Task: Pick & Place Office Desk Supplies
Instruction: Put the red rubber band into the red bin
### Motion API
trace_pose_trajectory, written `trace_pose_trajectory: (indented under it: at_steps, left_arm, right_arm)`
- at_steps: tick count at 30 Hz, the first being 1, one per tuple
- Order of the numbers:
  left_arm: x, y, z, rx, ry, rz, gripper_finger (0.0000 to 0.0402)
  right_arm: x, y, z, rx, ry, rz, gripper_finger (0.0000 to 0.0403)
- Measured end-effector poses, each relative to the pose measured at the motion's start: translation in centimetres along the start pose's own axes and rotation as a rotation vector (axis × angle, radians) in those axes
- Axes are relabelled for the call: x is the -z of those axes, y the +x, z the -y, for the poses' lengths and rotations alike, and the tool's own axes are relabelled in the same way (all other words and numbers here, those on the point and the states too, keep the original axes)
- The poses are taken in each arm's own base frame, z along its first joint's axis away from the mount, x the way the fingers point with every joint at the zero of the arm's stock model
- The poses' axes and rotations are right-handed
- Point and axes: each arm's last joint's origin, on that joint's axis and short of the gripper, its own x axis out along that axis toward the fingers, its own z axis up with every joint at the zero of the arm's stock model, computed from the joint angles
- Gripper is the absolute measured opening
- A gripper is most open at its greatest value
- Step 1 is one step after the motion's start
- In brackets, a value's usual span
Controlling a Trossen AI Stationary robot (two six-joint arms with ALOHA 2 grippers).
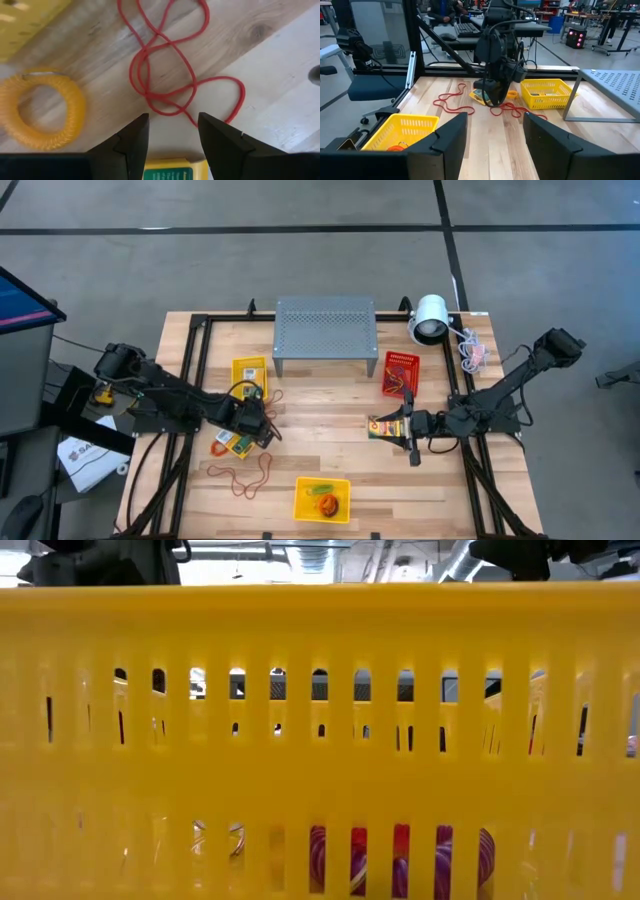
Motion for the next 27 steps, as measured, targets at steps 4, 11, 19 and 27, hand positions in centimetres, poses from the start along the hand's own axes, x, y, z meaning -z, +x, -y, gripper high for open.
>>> trace_pose_trajectory:
  at_steps: [4, 11, 19, 27]
  left_arm:
    - [-0.4, 0.1, -0.1, -0.010, -0.016, 0.021, 0.0166]
    - [-1.3, 0.2, -0.1, 0.013, -0.011, 0.043, 0.0166]
    - [-1.6, 0.3, -0.2, 0.010, -0.008, 0.046, 0.0166]
    - [-1.6, 0.3, -0.2, 0.015, -0.004, 0.030, 0.0157]
  right_arm:
    - [0.0, 0.0, 0.0, 0.000, 0.000, 0.000, 0.0188]
    - [0.0, 0.0, 0.0, 0.000, 0.000, -0.001, 0.0188]
    - [0.0, 0.0, 0.0, 0.000, -0.001, -0.002, 0.0188]
    - [0.0, 0.0, 0.0, 0.000, -0.001, -0.002, 0.0188]
